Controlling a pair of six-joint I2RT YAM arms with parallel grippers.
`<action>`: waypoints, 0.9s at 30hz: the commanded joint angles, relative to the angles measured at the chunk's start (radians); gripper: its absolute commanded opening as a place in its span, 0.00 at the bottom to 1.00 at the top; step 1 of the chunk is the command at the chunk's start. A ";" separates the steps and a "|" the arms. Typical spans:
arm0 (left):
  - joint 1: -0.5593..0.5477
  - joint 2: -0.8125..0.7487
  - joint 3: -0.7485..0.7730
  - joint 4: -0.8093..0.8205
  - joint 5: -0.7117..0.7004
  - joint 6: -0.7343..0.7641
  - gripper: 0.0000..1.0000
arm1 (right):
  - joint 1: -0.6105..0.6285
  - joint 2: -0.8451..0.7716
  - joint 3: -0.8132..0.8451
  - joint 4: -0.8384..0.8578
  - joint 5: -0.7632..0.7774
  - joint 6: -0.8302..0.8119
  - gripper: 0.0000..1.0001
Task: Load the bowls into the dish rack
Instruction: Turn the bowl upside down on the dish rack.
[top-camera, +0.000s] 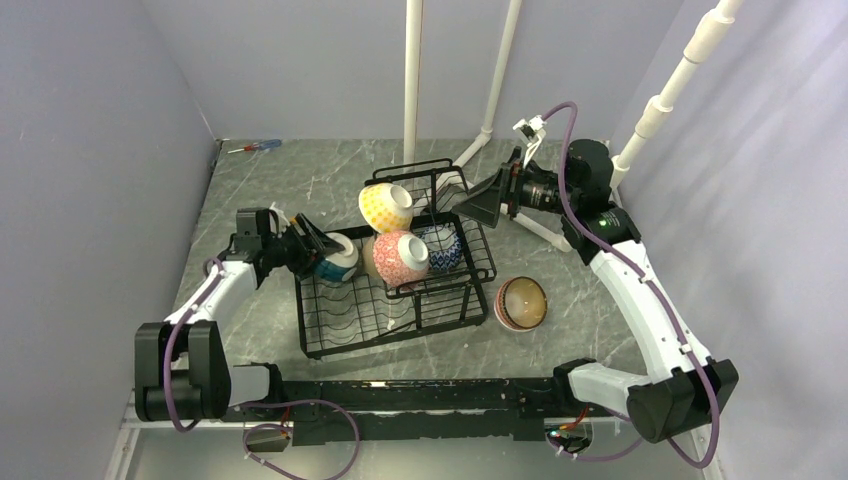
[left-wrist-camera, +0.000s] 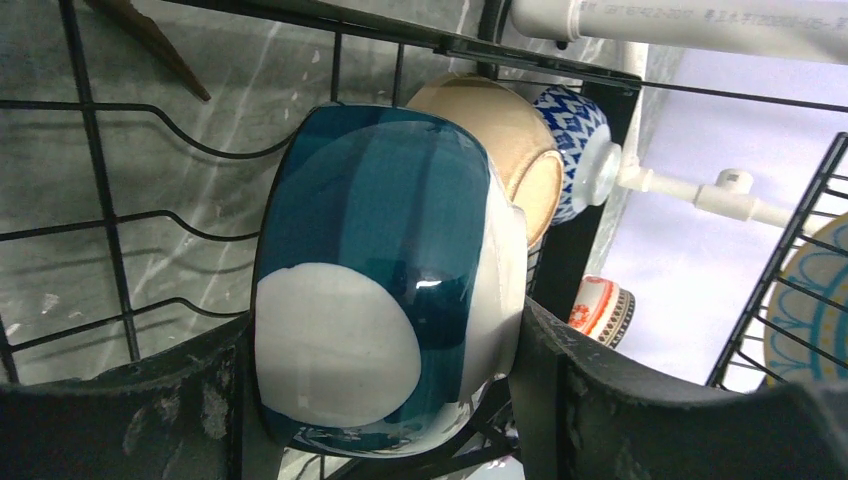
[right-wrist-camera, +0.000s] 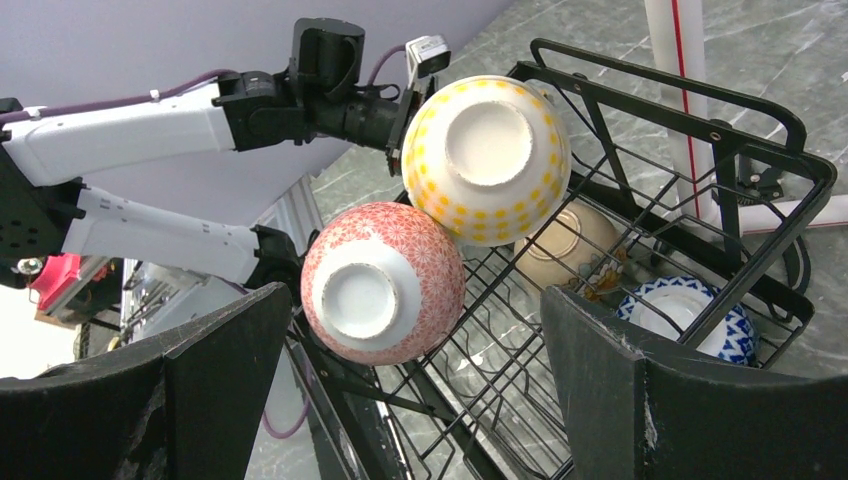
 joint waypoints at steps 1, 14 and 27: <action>-0.007 0.004 0.044 0.055 -0.006 0.039 0.03 | -0.004 0.001 -0.002 0.037 -0.008 -0.014 1.00; -0.020 0.071 0.057 0.085 0.011 0.053 0.03 | -0.004 0.013 -0.002 0.036 -0.010 -0.018 1.00; -0.020 0.111 0.079 0.033 -0.009 0.110 0.05 | -0.004 0.025 -0.005 0.047 -0.018 -0.017 1.00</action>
